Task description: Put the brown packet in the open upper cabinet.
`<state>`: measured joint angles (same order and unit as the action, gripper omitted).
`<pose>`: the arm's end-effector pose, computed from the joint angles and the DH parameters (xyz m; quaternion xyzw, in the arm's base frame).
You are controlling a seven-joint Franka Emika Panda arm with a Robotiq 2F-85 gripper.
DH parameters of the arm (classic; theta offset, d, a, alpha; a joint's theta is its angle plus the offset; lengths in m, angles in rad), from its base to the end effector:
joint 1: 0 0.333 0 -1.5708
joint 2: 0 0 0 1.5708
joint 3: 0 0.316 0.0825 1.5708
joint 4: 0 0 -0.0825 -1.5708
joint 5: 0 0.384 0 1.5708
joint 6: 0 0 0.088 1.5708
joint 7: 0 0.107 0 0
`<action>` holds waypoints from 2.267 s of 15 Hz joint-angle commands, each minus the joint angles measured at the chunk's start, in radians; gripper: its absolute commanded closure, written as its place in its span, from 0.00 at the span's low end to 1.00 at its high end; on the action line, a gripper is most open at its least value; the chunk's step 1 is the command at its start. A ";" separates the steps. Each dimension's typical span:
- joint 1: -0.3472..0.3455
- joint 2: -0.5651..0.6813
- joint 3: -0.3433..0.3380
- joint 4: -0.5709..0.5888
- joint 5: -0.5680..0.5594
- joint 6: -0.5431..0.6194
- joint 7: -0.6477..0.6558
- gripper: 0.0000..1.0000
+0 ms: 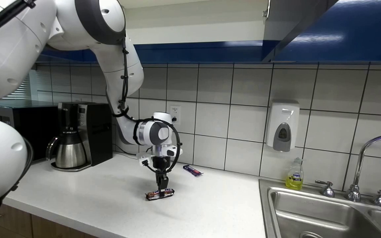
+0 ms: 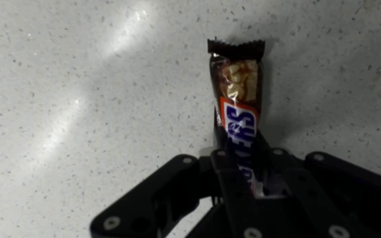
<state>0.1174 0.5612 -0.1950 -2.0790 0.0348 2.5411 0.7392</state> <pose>0.5719 -0.0470 0.1503 0.9150 -0.3987 -0.0274 0.0549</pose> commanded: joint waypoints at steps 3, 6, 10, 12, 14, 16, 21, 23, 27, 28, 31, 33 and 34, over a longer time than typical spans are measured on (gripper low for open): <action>0.001 -0.104 0.006 -0.053 -0.046 -0.015 -0.066 0.95; -0.001 -0.150 0.017 -0.090 -0.095 -0.017 -0.165 0.95; -0.003 -0.220 0.035 -0.162 -0.151 -0.023 -0.323 0.95; -0.008 -0.257 0.050 -0.203 -0.176 -0.026 -0.397 0.95; -0.013 -0.297 0.062 -0.249 -0.208 -0.019 -0.468 0.95; -0.017 -0.339 0.072 -0.297 -0.233 -0.003 -0.518 0.95; -0.030 -0.459 0.092 -0.421 -0.261 0.022 -0.595 0.95; -0.035 -0.535 0.098 -0.483 -0.263 0.031 -0.610 0.95; -0.051 -0.718 0.116 -0.590 -0.257 0.024 -0.615 0.95; -0.056 -0.772 0.123 -0.613 -0.252 0.020 -0.615 0.95; -0.069 -0.931 0.146 -0.650 -0.227 -0.005 -0.626 0.95; -0.070 -1.030 0.157 -0.659 -0.200 -0.022 -0.633 0.95; -0.070 -1.076 0.160 -0.657 -0.187 -0.033 -0.637 0.95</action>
<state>0.0798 -0.3336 -0.0740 -2.6916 -0.1935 2.5528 0.1443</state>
